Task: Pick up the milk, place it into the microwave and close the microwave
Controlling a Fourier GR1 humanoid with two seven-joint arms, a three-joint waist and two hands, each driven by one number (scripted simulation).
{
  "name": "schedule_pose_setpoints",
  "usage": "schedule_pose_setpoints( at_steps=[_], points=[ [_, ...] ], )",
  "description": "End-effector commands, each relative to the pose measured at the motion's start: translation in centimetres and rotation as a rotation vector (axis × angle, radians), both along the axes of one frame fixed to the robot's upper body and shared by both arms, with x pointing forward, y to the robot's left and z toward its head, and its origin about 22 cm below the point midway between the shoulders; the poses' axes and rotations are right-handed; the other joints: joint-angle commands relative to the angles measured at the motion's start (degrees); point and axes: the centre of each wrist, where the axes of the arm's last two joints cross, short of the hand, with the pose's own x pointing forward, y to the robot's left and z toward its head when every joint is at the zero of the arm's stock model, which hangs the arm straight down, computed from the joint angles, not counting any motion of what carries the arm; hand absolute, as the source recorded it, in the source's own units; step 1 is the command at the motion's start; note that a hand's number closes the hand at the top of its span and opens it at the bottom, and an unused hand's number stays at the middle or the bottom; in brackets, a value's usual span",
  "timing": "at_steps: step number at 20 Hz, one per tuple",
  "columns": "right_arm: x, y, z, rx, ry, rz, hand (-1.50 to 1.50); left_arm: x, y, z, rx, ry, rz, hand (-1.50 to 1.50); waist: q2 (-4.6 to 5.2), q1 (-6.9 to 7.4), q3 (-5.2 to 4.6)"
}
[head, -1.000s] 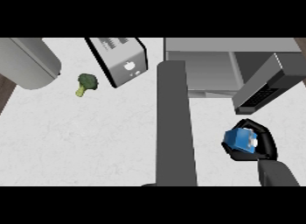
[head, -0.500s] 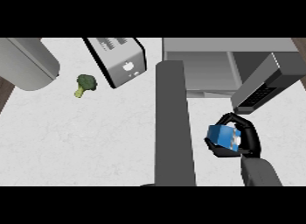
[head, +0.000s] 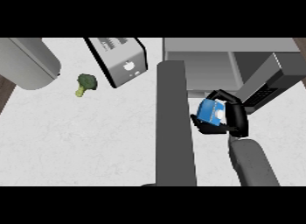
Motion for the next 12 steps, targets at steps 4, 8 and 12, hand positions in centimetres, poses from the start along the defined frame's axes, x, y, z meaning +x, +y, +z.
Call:
schedule_pose_setpoints(
  at_steps=[4, 8, 12],
  points=[
    [4.4, 1.4, 2.7, -0.167, 0.003, -0.071, 1.50, 0.8, -0.8, 0.6, -0.003, 0.012, -0.010, -1.50, 0.22, 0.49, 0.04],
    [7.7, 2.9, 4.5, -0.256, 0.028, -0.089, 1.50, 0.3, 0.4, 0.2, 0.013, 0.017, -0.010, -1.50, 0.50, 1.48, 0.05],
    [9.7, 2.7, 5.5, -0.303, 0.044, -0.172, 1.50, 1.2, 0.5, 0.3, 0.010, -0.004, -0.017, -1.50, 0.84, 2.11, 0.08]
  ],
)
